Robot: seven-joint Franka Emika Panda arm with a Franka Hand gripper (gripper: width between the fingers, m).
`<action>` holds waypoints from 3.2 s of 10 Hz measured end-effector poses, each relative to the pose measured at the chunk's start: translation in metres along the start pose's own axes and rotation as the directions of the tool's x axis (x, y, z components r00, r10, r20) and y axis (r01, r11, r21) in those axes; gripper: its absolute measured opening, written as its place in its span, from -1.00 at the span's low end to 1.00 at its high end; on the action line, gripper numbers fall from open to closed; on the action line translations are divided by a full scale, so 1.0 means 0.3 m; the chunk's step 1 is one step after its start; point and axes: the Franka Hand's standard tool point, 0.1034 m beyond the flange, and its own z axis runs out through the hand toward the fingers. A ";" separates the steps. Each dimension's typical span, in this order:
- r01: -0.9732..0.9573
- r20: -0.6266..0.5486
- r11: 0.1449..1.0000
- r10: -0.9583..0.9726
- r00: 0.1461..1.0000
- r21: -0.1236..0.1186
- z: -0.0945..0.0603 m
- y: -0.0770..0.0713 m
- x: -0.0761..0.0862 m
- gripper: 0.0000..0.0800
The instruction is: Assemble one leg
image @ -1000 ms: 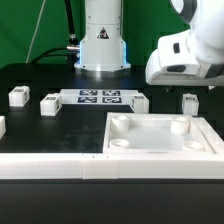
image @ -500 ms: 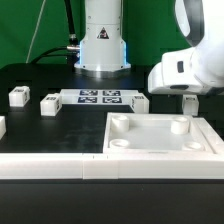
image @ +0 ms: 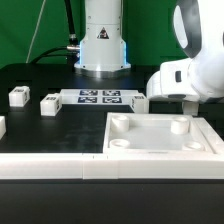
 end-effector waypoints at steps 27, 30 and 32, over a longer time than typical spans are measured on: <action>0.122 -0.851 0.993 -0.059 0.522 0.006 -0.423 0.142 -0.055 -0.27; 0.145 -0.959 0.988 -0.093 0.267 -0.055 -0.480 0.189 -0.038 -0.27; 0.150 -0.968 0.986 -0.111 0.223 -0.078 -0.485 0.190 -0.031 -0.27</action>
Offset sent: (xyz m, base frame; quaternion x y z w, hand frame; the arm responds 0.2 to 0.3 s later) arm 0.0000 0.0000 0.0000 0.0000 0.0000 0.0000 1.0000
